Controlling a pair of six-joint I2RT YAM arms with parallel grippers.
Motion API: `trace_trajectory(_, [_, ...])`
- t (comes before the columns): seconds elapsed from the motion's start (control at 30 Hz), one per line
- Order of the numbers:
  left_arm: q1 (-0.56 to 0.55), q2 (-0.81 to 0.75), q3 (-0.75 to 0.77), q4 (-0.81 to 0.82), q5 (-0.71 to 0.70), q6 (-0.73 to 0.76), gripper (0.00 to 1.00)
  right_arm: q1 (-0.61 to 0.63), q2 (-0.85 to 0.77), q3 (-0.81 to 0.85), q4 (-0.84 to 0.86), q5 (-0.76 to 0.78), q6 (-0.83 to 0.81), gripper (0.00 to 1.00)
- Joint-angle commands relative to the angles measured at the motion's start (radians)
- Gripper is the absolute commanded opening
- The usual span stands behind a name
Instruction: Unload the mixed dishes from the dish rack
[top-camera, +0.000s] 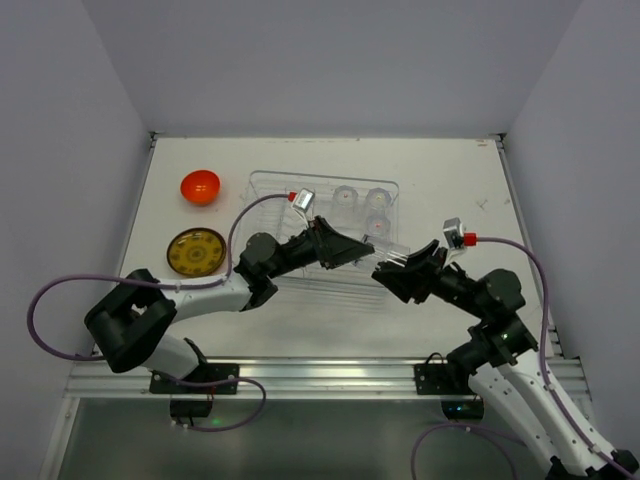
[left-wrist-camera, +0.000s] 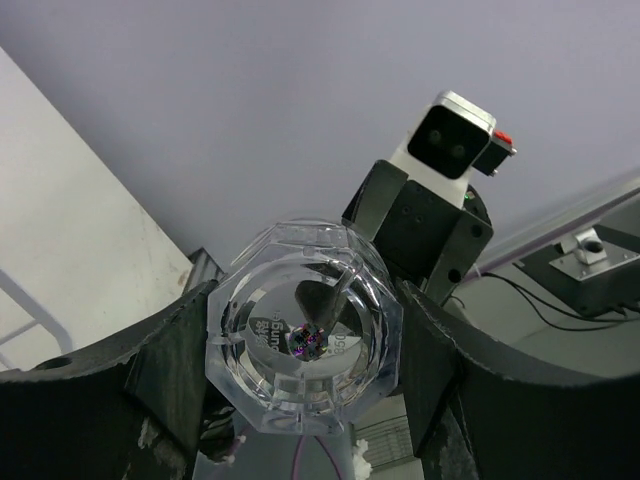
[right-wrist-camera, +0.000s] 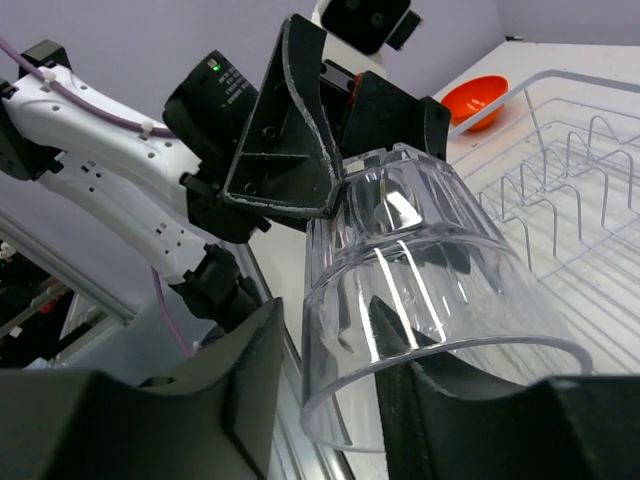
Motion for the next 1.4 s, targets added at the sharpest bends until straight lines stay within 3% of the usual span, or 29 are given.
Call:
trace_trajectory(0.0, [-0.002,0.029,-0.032,0.270,0.068,-0.098,0.00,-0.002,-0.029,-0.021,0.116,-0.015,0.037,0.39])
trace_trajectory(0.07, [-0.002,0.037,-0.043,0.275,0.065,-0.100,0.00,-0.002,-0.057,-0.030,0.118,0.010,0.034,0.33])
trace_trajectory(0.23, [-0.002,0.040,-0.055,0.293,0.054,-0.098,0.01,-0.002,-0.118,-0.041,0.098,0.059,0.009,0.00])
trace_trajectory(0.3, [-0.002,0.035,-0.055,0.284,0.054,-0.082,0.35,-0.002,-0.127,-0.038,0.095,0.071,-0.006,0.00])
trace_trajectory(0.33, [0.000,0.021,-0.052,0.269,0.051,-0.071,0.71,0.000,-0.129,-0.032,0.090,0.073,-0.012,0.00])
trace_trajectory(0.4, [0.003,-0.005,-0.041,0.162,0.037,-0.010,0.99,-0.003,-0.120,-0.003,0.044,0.087,-0.046,0.00])
trace_trajectory(0.47, [0.017,-0.077,-0.012,0.025,0.020,0.067,1.00,-0.002,-0.097,0.052,-0.049,0.125,-0.080,0.00])
trace_trajectory(0.5, [0.035,-0.156,0.006,-0.205,-0.039,0.177,1.00,0.000,-0.086,0.072,-0.086,0.180,-0.121,0.00])
trace_trajectory(0.57, [0.049,-0.239,0.107,-0.514,-0.175,0.314,1.00,-0.003,-0.057,0.115,-0.161,0.228,-0.170,0.00])
trace_trajectory(0.6, [0.049,-0.279,0.147,-0.804,-0.381,0.427,1.00,-0.003,-0.023,0.166,-0.233,0.248,-0.210,0.00])
trace_trajectory(0.67, [0.051,-0.373,0.207,-1.063,-0.650,0.513,1.00,-0.003,0.027,0.227,-0.310,0.332,-0.238,0.00])
trace_trajectory(0.7, [0.054,-0.403,0.218,-1.134,-0.702,0.532,1.00,-0.003,0.049,0.247,-0.336,0.372,-0.241,0.00])
trace_trajectory(0.87, [0.061,-0.468,0.295,-1.417,-0.817,0.622,1.00,-0.019,0.288,0.480,-0.515,0.654,-0.314,0.00])
trace_trajectory(0.9, [0.061,-0.461,0.311,-1.512,-0.828,0.633,1.00,-0.040,0.342,0.522,-0.540,0.673,-0.324,0.00])
trace_trajectory(1.07, [0.061,-0.470,0.329,-1.690,-0.834,0.672,1.00,-0.181,0.707,0.766,-0.692,0.708,-0.307,0.00])
trace_trajectory(1.2, [0.061,-0.548,0.301,-1.773,-0.820,0.711,1.00,-0.296,1.039,1.098,-0.913,0.771,-0.339,0.00])
trace_trajectory(1.23, [0.061,-0.559,0.292,-1.781,-0.801,0.733,1.00,-0.328,1.191,1.240,-0.997,0.762,-0.353,0.00])
trace_trajectory(1.37, [0.061,-0.624,0.261,-1.769,-0.736,0.780,1.00,-0.347,1.492,1.616,-1.233,0.789,-0.408,0.00])
